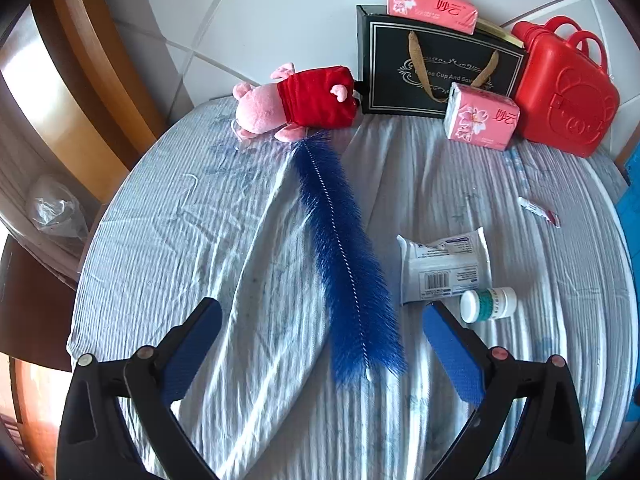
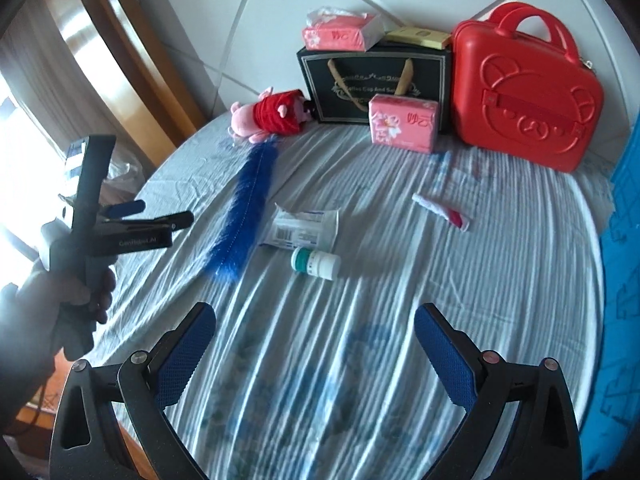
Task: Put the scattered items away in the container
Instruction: 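Withdraw both open tools from the bin toward the bed, then grasp the blue bottle brush with the left tool while the right tool grasps the white pill bottle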
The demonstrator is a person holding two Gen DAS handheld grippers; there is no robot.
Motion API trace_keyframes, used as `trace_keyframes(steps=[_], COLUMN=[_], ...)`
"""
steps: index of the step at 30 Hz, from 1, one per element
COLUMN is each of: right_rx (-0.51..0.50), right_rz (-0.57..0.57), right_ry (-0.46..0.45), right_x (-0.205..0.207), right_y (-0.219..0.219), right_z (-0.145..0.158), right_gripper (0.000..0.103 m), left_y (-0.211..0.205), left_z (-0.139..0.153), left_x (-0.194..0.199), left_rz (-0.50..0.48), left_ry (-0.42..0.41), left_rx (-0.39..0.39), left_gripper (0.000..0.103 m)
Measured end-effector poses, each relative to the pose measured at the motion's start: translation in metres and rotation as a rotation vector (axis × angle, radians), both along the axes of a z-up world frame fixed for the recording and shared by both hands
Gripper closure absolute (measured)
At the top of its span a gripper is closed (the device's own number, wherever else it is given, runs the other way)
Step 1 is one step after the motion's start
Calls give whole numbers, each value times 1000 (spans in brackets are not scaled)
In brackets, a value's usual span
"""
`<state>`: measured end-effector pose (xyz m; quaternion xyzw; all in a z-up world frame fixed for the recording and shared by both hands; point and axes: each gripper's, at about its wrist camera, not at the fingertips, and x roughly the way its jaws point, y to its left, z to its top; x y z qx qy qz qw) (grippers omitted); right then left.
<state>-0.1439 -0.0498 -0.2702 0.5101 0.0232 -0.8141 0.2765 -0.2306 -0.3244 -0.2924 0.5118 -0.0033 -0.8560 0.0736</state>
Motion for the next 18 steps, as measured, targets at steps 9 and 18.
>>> trace_keyframes(steps=[9,18], right_rx=[61,106], right_rz=[-68,-116], right_ry=[-85,-101], right_x=[-22,-28], right_y=[-28,-31], right_z=[-76,-107], right_gripper=[2,2], left_y=[-11,-17], left_z=[-57,-115], left_x=[-75,-131], left_rz=[6,7], left_ry=[8,-44], left_rx=[-42,-56], left_gripper=[3,18])
